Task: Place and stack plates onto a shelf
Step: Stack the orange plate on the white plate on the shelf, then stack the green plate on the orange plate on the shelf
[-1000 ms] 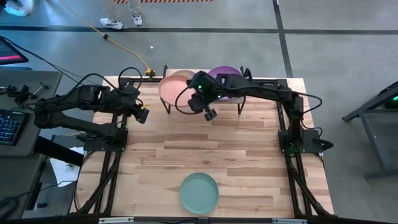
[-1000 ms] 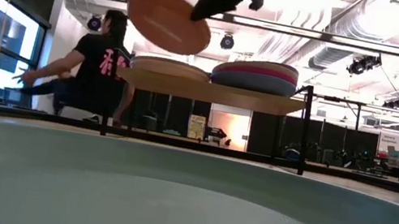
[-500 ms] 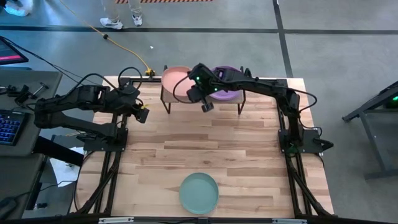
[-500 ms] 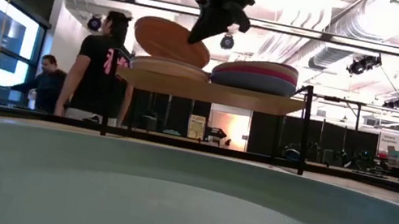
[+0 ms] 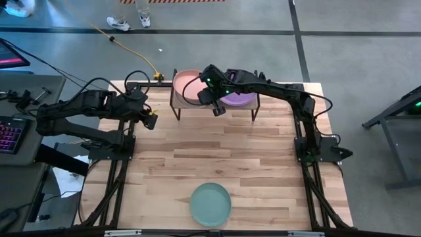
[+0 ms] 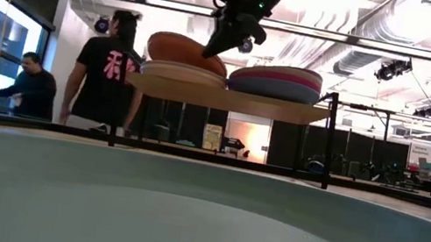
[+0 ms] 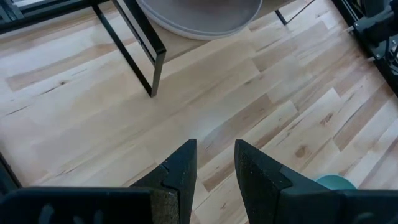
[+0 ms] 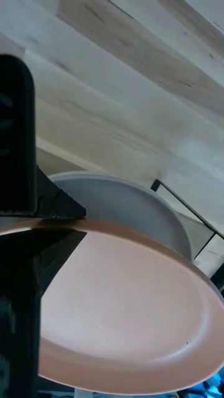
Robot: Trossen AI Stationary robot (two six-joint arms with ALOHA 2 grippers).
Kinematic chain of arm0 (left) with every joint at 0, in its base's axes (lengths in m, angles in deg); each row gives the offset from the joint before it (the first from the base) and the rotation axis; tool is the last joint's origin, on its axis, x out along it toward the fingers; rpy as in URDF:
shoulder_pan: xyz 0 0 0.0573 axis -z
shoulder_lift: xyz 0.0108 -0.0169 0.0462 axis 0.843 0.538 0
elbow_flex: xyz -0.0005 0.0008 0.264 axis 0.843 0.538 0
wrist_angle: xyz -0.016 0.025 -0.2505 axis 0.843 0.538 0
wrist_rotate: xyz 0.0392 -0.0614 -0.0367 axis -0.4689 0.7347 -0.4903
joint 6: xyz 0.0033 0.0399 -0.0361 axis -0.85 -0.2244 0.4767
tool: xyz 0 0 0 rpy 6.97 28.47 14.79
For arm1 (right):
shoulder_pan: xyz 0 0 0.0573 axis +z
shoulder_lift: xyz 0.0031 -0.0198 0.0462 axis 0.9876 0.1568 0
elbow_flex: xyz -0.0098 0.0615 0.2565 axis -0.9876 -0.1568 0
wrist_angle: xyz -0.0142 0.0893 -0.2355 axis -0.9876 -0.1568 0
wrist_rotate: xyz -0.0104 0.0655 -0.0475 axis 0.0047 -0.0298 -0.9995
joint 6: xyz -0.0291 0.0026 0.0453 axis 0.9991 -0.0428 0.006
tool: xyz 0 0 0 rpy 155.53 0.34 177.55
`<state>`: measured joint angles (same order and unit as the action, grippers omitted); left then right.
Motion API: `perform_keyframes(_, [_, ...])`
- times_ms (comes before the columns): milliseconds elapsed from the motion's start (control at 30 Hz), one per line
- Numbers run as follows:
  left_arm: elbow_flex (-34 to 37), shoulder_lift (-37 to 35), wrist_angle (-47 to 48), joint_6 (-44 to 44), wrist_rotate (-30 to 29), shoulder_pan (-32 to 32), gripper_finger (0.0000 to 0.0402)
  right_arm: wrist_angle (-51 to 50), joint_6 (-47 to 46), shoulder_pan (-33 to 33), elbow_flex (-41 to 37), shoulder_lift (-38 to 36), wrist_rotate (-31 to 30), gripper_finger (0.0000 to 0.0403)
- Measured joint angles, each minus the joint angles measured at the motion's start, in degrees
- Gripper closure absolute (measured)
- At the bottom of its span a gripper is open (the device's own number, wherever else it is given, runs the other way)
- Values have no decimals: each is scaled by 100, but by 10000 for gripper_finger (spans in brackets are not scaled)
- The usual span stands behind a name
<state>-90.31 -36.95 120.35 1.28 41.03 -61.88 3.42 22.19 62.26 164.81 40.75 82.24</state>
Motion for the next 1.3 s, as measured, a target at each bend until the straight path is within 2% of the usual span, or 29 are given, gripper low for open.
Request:
perform_keyframes(233, [0, 0, -2, 1, 0, 0, 304, 1, 30, 11, 0, 0, -3, 397])
perform_keyframes(433, [0, 0, -2, 35, 0, 0, 304, -25, 294, 49, 0, 0, -29, 372])
perform_keyframes(700, [0, 0, -2, 37, 0, 0, 304, 18, 308, 50, 0, 0, -518, 342])
perform_keyframes(1167, [0, 0, 0, -36, 0, 1, 304, 26, 272, 190, 0, 0, -498, 299])
perform_keyframes(1300, [0, 0, 0, -57, 0, 0, 304, 91, 269, 254, 0, 0, -958, 295])
